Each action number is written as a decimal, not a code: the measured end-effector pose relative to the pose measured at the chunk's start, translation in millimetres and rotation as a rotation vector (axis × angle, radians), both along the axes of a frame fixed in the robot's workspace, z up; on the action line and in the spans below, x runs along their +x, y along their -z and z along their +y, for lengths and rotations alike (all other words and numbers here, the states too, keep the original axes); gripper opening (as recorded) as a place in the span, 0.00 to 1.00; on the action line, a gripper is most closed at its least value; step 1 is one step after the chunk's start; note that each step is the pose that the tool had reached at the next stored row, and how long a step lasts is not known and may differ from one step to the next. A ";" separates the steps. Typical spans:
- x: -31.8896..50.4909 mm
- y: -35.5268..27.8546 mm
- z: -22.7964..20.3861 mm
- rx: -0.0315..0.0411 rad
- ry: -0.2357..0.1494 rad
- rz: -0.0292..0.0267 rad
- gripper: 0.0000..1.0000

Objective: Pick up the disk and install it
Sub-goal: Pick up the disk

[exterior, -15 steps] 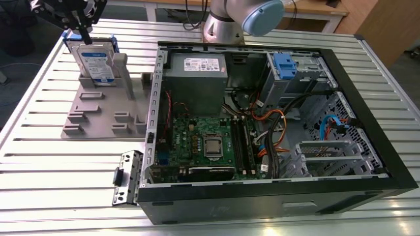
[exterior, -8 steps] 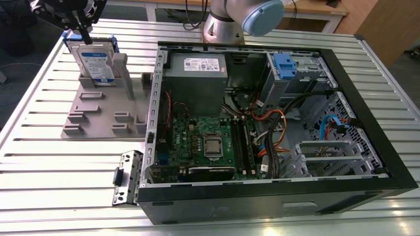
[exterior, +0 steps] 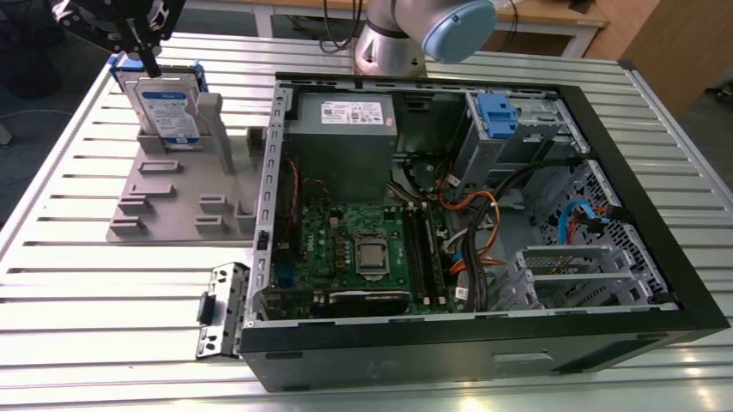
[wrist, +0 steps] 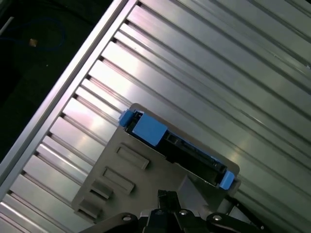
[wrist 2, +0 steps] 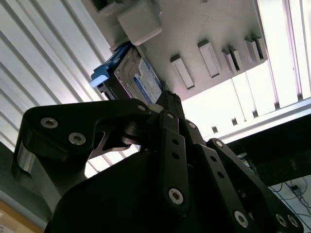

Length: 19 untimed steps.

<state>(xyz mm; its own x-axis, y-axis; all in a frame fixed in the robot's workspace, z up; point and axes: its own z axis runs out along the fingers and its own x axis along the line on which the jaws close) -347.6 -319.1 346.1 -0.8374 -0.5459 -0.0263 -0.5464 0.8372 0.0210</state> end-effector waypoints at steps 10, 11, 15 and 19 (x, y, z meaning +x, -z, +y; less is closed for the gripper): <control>0.0 0.0 0.0 0.0000 -0.077 0.0000 0.10; 0.0 0.0 0.0 -0.0001 -0.084 0.0001 0.10; 0.0 0.0 0.0 0.0000 -0.114 0.0000 0.10; 0.0 0.0 0.0 0.0000 -0.144 0.0000 0.10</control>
<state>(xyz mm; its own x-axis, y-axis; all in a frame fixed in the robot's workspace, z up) -347.6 -319.1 346.1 -0.7507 -0.6601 -0.0263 -0.6606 0.7504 0.0209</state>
